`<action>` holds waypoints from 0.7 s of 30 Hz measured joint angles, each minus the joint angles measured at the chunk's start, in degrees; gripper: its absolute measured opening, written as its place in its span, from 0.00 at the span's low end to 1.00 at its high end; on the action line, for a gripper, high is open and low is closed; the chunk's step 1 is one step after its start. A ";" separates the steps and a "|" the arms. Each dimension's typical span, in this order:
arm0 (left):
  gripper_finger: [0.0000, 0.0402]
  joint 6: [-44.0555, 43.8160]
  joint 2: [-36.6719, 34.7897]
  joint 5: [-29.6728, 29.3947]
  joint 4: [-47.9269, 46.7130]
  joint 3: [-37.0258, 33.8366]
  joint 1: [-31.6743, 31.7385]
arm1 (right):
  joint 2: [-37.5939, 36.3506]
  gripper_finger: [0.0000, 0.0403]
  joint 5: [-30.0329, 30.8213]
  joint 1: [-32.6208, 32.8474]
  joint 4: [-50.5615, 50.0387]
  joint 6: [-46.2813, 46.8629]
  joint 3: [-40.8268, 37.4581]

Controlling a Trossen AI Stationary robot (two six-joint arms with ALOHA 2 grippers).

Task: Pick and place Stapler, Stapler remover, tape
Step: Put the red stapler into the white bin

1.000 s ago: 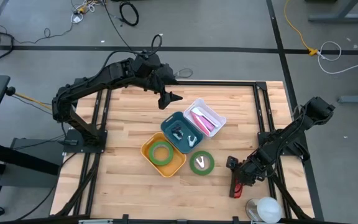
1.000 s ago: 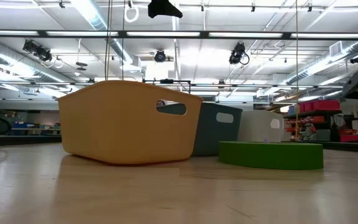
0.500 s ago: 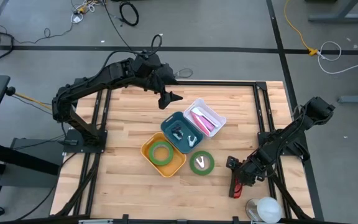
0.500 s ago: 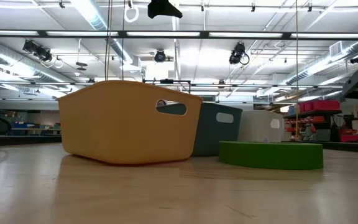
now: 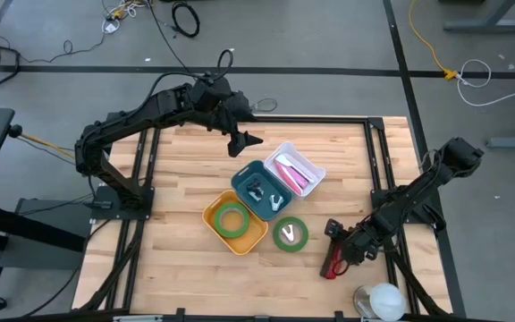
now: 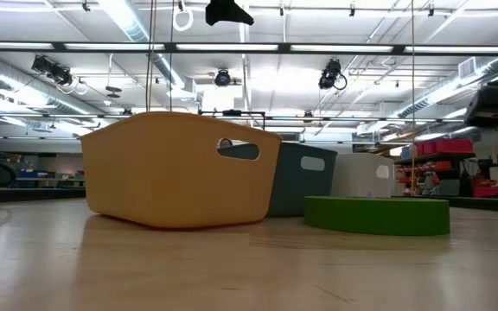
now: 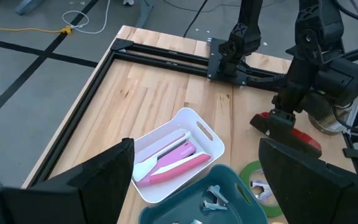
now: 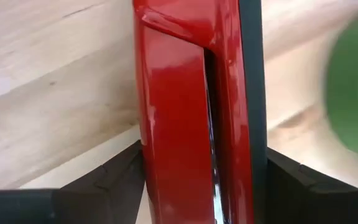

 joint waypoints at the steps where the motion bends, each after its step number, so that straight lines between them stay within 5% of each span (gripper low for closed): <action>1: 0.86 0.02 0.00 0.00 0.00 0.00 0.00 | -0.46 0.62 0.68 0.00 -0.06 0.06 0.00; 21: 0.86 0.13 0.00 0.02 4.00 0.00 0.00 | -5.35 0.62 13.95 -0.44 -3.10 11.90 0.00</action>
